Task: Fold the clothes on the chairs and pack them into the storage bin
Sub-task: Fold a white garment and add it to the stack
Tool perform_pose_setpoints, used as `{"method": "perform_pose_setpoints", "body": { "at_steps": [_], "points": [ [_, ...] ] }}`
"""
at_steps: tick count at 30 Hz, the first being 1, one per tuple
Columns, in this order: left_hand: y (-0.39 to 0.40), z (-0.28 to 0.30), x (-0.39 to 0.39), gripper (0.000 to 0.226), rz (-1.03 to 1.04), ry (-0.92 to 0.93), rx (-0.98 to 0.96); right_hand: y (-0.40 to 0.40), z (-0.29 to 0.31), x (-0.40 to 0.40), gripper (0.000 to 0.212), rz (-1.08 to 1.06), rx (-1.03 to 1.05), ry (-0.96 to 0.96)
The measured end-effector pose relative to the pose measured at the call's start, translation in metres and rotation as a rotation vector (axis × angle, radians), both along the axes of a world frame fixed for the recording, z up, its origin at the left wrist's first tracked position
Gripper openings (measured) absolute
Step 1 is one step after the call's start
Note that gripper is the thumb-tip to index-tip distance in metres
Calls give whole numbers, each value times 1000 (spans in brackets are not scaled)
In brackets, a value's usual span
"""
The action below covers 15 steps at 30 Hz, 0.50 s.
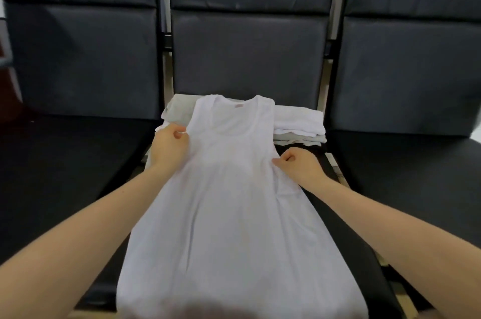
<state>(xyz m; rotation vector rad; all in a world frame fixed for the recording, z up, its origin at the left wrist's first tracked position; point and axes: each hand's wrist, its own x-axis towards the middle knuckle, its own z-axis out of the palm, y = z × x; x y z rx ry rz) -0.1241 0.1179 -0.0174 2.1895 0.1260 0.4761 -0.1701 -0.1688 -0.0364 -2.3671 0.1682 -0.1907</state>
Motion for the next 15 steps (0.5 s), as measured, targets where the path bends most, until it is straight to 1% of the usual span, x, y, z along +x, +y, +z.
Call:
{"method": "perform_pose_setpoints", "body": {
  "at_steps": [2, 3, 4, 6, 7, 10, 11, 12, 13, 15],
  "points": [
    [3, -2, -16, 19, -6, 11, 25, -4, -4, -15, 31, 25, -118, 81],
    [7, -4, -21, 14, -1, 36, 50, -7, -5, -19, 34, 42, -175, 138],
    [11, -7, -26, 14, 7, 66, 84, -10, -7, -22, 37, 68, -207, 192],
    [23, -13, -37, 33, 20, 140, 134, -16, -8, -25, 39, 103, -195, 232],
    [30, -15, -42, 35, 7, 176, 156, -17, -8, -25, 39, 118, -177, 228],
    [46, -19, -51, 24, -54, 283, 226, -17, -7, -21, 34, 196, -206, 233],
    [49, -20, -53, 21, -73, 320, 184, -17, -7, -20, 32, 221, -209, 244],
    [51, -19, -55, 24, -95, 358, 112, -16, -6, -20, 30, 241, -196, 254],
    [51, -17, -58, 28, -119, 404, 22, -17, -6, -20, 27, 254, -164, 258],
    [51, -15, -64, 26, -146, 465, -128, -20, -4, -21, 21, 263, -63, 257]
  ]
}}
